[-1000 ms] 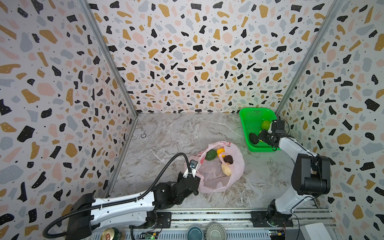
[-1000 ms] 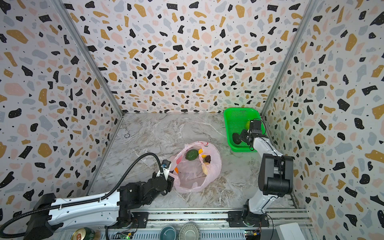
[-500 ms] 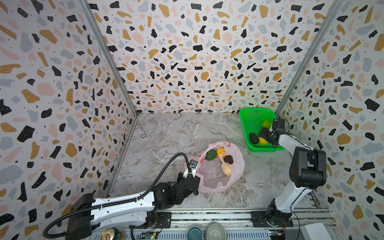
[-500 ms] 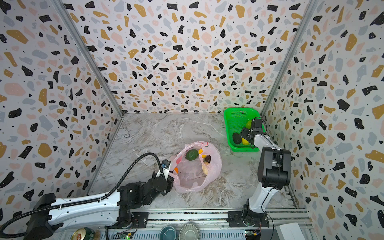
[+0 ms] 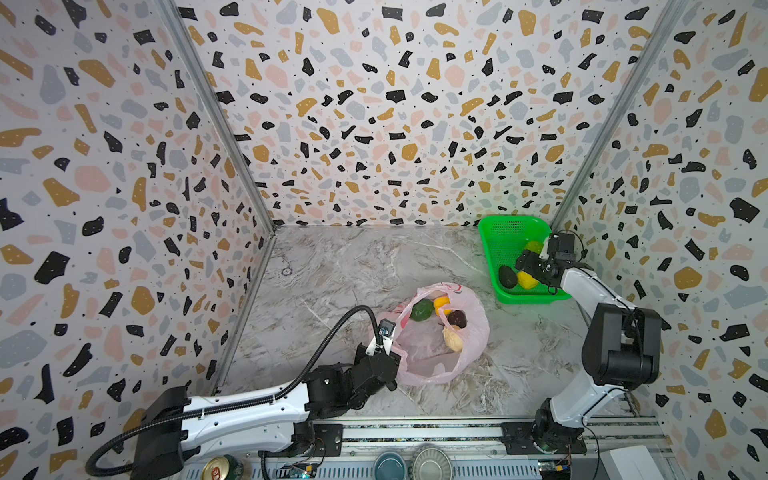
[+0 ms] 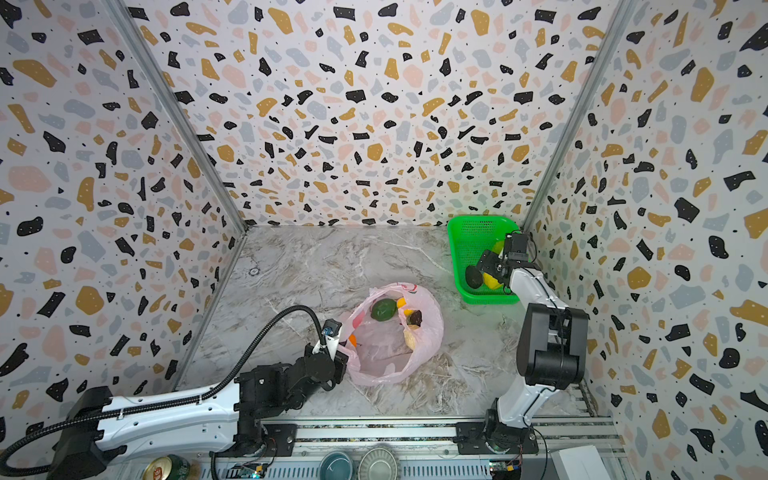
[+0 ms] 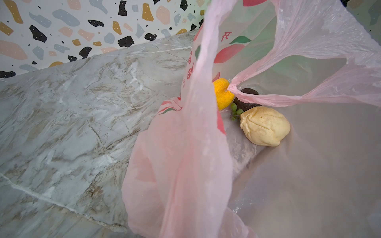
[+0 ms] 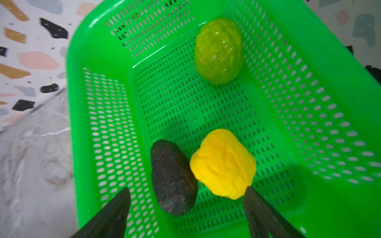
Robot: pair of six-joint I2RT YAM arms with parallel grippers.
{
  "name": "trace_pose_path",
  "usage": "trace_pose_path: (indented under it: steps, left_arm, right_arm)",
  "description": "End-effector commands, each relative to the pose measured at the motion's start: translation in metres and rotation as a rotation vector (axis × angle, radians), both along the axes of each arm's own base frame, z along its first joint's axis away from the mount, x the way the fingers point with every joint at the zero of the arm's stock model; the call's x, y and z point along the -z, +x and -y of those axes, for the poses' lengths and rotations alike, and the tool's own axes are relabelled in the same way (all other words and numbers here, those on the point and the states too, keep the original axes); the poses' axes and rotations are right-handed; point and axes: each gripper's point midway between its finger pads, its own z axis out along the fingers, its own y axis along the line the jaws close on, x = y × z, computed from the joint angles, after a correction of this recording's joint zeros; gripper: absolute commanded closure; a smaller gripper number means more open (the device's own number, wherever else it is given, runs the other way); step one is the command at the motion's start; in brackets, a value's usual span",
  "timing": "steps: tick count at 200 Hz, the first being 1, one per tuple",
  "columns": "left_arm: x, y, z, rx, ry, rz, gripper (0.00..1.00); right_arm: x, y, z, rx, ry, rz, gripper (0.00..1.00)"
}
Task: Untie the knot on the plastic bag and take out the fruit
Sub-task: 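Move the right gripper back over the pink bag mouth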
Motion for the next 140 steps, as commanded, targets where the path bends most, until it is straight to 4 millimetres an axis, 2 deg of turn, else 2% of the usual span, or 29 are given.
trace_pose_path:
  steps: [1,25,53,93,121,140]
  left_arm:
    - [-0.014,0.005,-0.001,-0.025,-0.021,0.03,1.0]
    - [-0.013,0.006,-0.003,-0.033,-0.016,0.03,1.0]
    - [-0.013,0.006,-0.005,-0.04,-0.008,0.027,1.0]
    - [-0.011,0.005,-0.008,-0.043,-0.004,0.024,1.0]
    - [-0.01,0.004,-0.01,-0.051,-0.018,0.022,1.0]
    - [-0.012,0.005,-0.011,-0.054,-0.024,0.021,1.0]
  right_arm:
    - [-0.04,-0.029,-0.043,-0.14,0.052,0.035,0.12]
    - [-0.062,-0.065,-0.088,-0.287,0.115,0.046,0.11]
    - [-0.077,-0.11,-0.143,-0.471,0.145,0.034,0.1]
    - [-0.111,-0.173,-0.218,-0.717,0.229,0.089,0.04]
    - [-0.126,-0.207,-0.254,-0.812,0.24,0.116,0.02]
    - [-0.129,-0.225,-0.274,-0.858,0.218,0.129,0.02]
